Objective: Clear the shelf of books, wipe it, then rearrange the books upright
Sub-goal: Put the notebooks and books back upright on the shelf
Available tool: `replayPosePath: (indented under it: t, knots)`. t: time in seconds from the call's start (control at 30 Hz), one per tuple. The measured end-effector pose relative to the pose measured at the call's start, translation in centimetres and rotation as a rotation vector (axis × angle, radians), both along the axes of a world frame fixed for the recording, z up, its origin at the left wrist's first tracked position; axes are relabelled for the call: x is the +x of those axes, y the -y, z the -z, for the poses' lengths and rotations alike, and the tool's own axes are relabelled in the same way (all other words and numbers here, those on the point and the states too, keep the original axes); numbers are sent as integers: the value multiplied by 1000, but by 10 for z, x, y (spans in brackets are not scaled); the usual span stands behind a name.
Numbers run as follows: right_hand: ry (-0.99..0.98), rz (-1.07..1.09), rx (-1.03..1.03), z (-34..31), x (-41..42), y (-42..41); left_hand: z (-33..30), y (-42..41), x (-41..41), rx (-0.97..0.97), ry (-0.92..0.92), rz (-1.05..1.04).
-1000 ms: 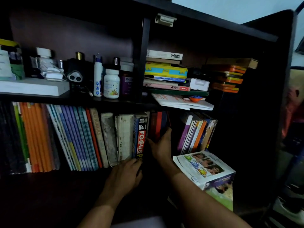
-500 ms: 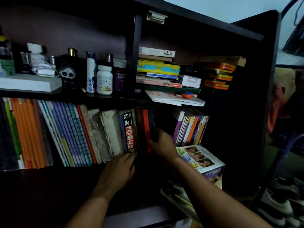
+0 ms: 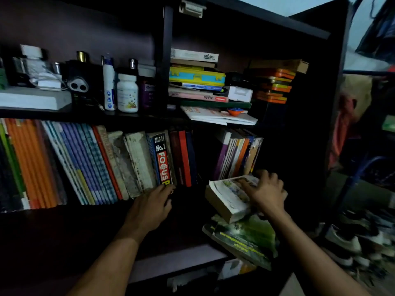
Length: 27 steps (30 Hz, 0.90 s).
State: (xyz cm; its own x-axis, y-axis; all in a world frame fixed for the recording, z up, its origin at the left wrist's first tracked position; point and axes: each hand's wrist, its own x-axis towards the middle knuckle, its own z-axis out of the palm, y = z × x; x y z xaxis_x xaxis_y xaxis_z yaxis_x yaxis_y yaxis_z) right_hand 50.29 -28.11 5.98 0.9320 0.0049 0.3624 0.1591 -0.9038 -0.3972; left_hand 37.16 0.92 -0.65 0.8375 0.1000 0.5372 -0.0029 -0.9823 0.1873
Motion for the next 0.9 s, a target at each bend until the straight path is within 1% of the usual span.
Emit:
replayPosePath:
  t: [0.07,0.1,0.23,0.27,0.33,0.4,0.47,0.53,0.6,0.63,0.7,0.77,0.83,0.9]
  knots:
    - [-82,22,13,13,-1,25,1,0,0,4,-14,-9]
    - [-84,-3,13,13,-1,31,1,1,0,11,-26,-13]
    - [63,-178,-41,-18,5,-1,2,2,-2,54,-26,-1]
    - [55,-232,-14,-32,7,-16,0,2,-3,55,-29,-4]
    - [-23,-329,138,-54,14,-47,0,2,-3,54,-23,-14]
    - [-52,-350,321,-65,19,-74,1,1,-1,50,-19,-25]
    - [-9,-312,472,-65,23,-93,1,-2,1,29,-24,-15]
    - [65,-281,511,-62,26,-104,1,-3,2,14,-32,-15]
    - [124,-289,475,-61,29,-109,3,-4,3,35,-31,-14]
    - [152,-299,426,-61,33,-109,4,-4,3,45,-28,-10]
    - [204,-326,263,-64,35,-107,6,-7,4,50,-24,-9]
    - [239,-345,148,-69,36,-106,6,-7,5,43,-21,-6]
    - [222,-360,99,-74,36,-112,5,-5,5,27,-28,-8]
    - [131,-400,146,-73,34,-123,3,-4,4,0,-28,-9]
